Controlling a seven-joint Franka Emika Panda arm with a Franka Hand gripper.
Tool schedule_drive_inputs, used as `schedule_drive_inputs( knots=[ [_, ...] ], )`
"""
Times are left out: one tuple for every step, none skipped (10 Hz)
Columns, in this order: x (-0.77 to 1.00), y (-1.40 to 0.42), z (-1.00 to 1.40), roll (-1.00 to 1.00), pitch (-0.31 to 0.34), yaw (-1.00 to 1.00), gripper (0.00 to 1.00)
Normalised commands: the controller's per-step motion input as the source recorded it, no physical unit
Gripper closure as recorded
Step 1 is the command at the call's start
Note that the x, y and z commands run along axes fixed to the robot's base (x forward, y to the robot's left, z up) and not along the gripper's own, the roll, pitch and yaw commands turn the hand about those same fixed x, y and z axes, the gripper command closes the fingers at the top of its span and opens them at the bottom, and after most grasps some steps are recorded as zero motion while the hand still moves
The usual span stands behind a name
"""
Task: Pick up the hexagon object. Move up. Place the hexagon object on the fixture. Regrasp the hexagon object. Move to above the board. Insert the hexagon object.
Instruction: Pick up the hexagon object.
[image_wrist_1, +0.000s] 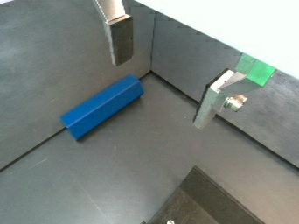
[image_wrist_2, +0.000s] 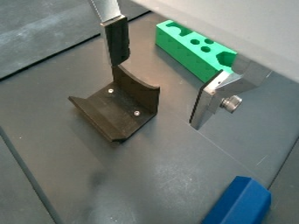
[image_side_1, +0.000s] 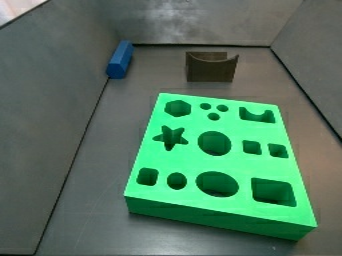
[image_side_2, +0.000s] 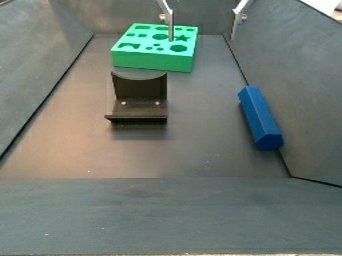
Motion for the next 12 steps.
schedule_drive_inputs(
  knots=[
    [-0.24, 0.0, -0.09, -0.1, -0.18, 0.0, 0.0],
    [-0.43, 0.27, -0.27, -0.08, -0.47, 0.0, 0.0],
    [-0.55, 0.42, -0.41, 0.0, -0.41, 0.0, 0.0],
    [-0.6, 0.49, -0.5, 0.0, -0.373, 0.0, 0.0],
    [-0.5, 0.47, -0.56, 0.0, -0.334, 0.0, 0.0],
    [-0.51, 0.41, -0.65, 0.0, -0.299, 0.0, 0.0],
    [-0.41, 0.32, -0.67, 0.0, -0.284, 0.0, 0.0],
    [-0.42, 0.26, -0.73, 0.0, -0.254, -0.04, 0.0],
    [-0.42, 0.15, -0.73, 0.01, -0.263, -0.05, 0.0],
    [-0.29, 0.08, -0.75, 0.01, -0.26, -0.01, 0.0],
    [-0.17, 0.0, -0.8, 0.08, -0.23, 0.0, 0.0],
    [-0.12, 0.0, -0.81, 0.11, -0.211, 0.0, 0.0]
  ],
)
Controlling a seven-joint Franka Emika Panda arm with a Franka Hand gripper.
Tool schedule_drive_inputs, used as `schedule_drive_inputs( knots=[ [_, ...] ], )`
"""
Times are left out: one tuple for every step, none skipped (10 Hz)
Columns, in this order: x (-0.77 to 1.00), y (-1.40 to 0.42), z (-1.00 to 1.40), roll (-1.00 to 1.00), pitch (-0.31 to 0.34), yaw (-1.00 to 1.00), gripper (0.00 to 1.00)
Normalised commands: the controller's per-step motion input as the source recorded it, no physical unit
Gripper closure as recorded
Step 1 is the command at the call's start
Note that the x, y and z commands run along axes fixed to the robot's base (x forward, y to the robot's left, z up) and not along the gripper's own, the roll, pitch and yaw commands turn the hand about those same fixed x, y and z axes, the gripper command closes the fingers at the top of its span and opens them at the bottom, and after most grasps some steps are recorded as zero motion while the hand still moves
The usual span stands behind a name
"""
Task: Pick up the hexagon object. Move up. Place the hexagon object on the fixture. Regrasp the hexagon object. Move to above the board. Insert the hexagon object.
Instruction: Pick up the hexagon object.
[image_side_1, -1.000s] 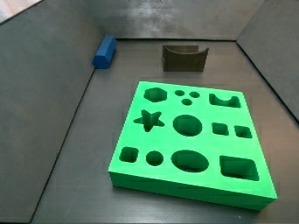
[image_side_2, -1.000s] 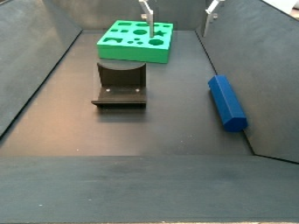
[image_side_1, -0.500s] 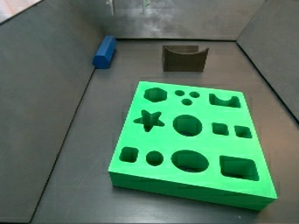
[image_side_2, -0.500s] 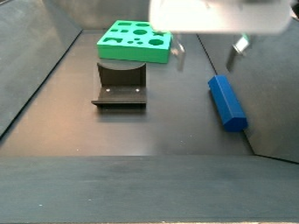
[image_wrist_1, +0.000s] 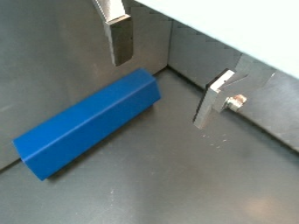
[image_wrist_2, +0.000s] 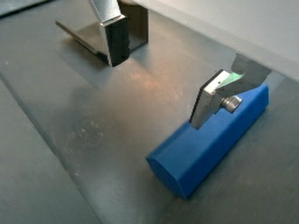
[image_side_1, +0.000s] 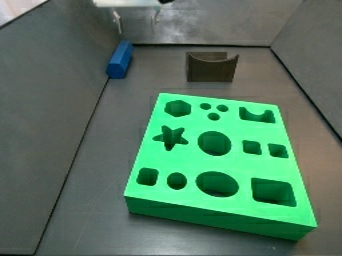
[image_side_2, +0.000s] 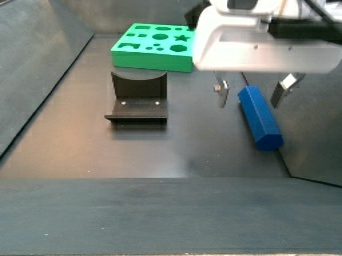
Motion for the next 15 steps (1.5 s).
schedule_drive_inputs(
  knots=[
    [-0.08, 0.0, -0.83, 0.1, -0.207, 0.0, 0.0],
    [-0.1, 0.0, -0.85, 0.11, -0.19, 0.0, 0.0],
    [-0.09, 0.0, -0.83, 0.12, -0.191, 0.0, 0.0],
    [-0.14, 0.0, -0.85, 0.15, -0.164, 0.0, 0.0],
    [-0.59, 0.13, -0.76, 0.15, -0.169, -0.05, 0.0],
    [-0.65, 0.17, -0.76, 0.06, -0.21, -0.07, 0.0],
    [-0.7, 0.21, -0.75, 0.05, -0.186, -0.15, 0.0],
    [-0.9, 0.28, -0.49, 0.01, -0.124, -0.33, 0.0],
    [-0.91, 0.31, -0.4, 0.03, -0.087, -0.36, 0.0],
    [-0.75, 0.21, -0.77, 0.0, -0.171, -0.29, 0.0],
    [-0.52, 0.17, -0.87, 0.01, -0.179, -0.2, 0.0],
    [-0.79, 0.31, -0.25, 0.07, 0.0, -0.33, 0.0],
    [-0.87, 0.21, -0.32, 0.05, 0.0, -0.36, 0.0],
    [-0.91, 0.11, -0.61, 0.01, -0.007, -0.29, 0.0],
    [-0.91, 0.14, -0.43, 0.06, 0.0, -0.26, 0.0]
  ],
)
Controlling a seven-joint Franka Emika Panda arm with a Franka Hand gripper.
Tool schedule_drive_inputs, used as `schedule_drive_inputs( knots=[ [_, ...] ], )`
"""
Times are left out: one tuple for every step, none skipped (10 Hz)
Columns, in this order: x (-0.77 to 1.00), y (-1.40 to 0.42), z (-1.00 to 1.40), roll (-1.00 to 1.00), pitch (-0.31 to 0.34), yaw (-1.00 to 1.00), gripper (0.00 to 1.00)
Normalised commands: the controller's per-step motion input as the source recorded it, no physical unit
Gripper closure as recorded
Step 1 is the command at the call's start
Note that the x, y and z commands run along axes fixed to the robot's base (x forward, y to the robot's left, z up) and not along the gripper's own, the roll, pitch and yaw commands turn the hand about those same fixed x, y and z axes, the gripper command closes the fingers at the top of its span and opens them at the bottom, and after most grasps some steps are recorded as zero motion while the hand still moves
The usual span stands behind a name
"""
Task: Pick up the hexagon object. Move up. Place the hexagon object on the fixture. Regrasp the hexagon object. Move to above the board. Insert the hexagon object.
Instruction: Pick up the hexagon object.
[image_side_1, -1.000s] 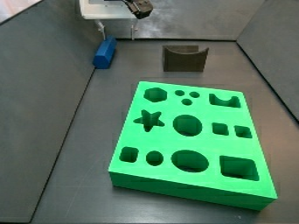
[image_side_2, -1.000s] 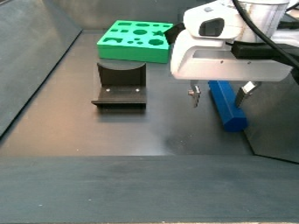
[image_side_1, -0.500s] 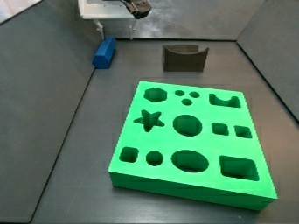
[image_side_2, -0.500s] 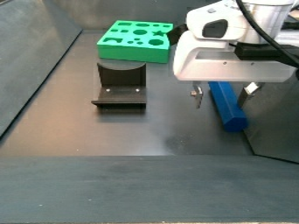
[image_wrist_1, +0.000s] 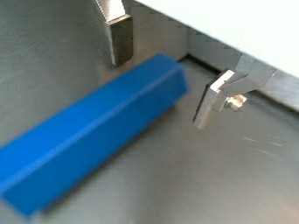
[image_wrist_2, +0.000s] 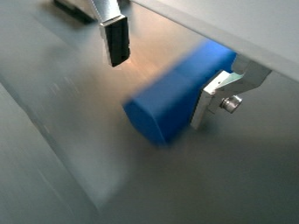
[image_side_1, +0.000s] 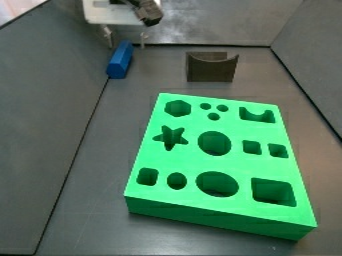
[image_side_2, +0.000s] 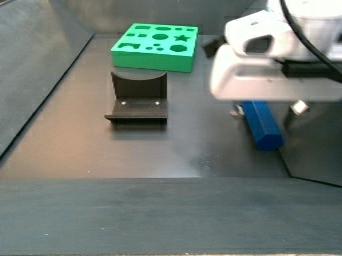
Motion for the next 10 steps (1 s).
schedule_drive_inputs(
  knots=[
    [-0.83, 0.0, -0.7, 0.0, -0.061, -0.21, 0.0],
    [0.0, -0.21, -0.87, 0.0, -0.209, -0.04, 0.0],
    [0.61, -0.25, -0.95, 0.0, -0.164, -0.02, 0.0],
    [0.83, -0.22, -1.0, 0.0, -0.124, -0.01, 0.0],
    [0.92, -0.13, -1.0, 0.0, -0.093, 0.0, 0.0],
    [0.91, 0.0, -1.0, 0.0, -0.041, 0.0, 0.0],
    [0.8, 0.0, -1.0, 0.0, -0.01, 0.01, 0.0],
    [0.19, 0.08, -1.0, 0.07, 0.0, 0.05, 0.0],
    [-0.09, 0.0, -0.96, 0.16, -0.006, -0.02, 0.0],
    [-0.41, 0.0, -0.79, 0.04, -0.02, -0.71, 0.0]
  ],
)
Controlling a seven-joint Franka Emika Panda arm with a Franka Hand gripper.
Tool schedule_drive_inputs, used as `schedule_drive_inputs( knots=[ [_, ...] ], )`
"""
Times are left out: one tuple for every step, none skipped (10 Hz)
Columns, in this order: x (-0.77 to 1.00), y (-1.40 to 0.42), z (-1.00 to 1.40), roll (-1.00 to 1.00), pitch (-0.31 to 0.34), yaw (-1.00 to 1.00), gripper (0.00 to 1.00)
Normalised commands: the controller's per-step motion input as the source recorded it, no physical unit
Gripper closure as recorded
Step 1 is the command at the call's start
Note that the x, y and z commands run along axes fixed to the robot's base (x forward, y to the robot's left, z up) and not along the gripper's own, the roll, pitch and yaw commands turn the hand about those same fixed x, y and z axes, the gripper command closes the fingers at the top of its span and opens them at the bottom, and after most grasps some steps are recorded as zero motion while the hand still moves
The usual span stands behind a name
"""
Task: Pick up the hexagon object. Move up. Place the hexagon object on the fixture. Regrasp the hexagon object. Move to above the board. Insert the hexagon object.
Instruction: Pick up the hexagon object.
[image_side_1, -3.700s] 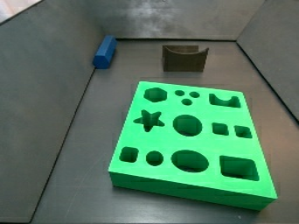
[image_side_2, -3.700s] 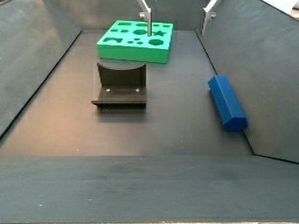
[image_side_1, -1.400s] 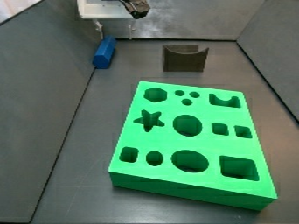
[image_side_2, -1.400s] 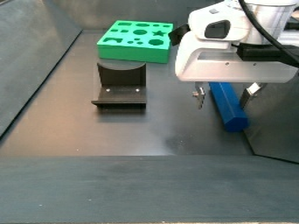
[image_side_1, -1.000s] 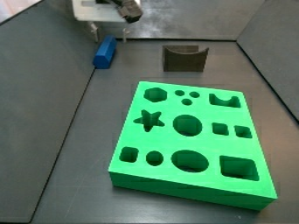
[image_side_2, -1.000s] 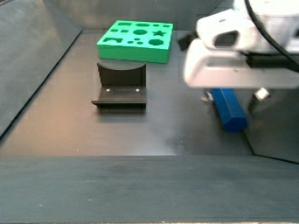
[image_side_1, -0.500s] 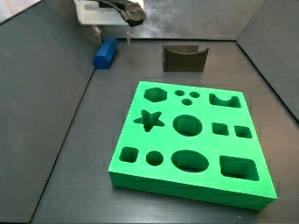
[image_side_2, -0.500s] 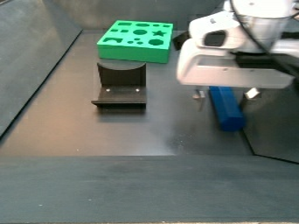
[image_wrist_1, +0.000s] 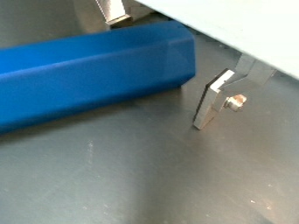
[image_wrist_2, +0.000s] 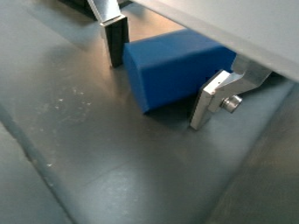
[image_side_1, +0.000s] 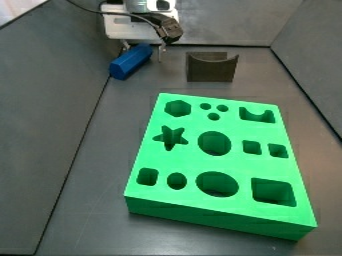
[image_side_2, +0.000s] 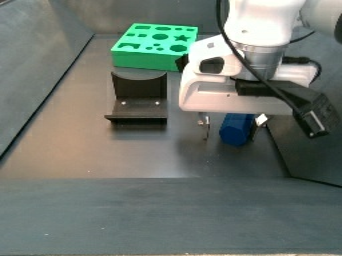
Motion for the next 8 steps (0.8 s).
schedule_drive_inputs(
  knots=[
    [-0.23, 0.07, -0.77, 0.0, 0.0, -0.93, 0.0],
    [-0.2, 0.07, -0.76, 0.0, 0.0, -0.95, 0.0],
    [-0.02, 0.0, -0.72, 0.0, -0.003, -1.0, 0.0],
    [0.0, -0.01, -0.37, -0.07, -0.114, -1.0, 0.0],
    [0.0, -0.03, -0.17, -0.14, -0.166, -0.97, 0.0],
    [0.0, 0.0, -0.13, -0.12, -0.169, -0.96, 0.0],
    [-0.33, 0.0, -0.19, -0.11, -0.18, -0.7, 0.0],
    [-0.29, 0.12, -0.05, -0.09, -0.171, -0.16, 0.0]
  ],
)
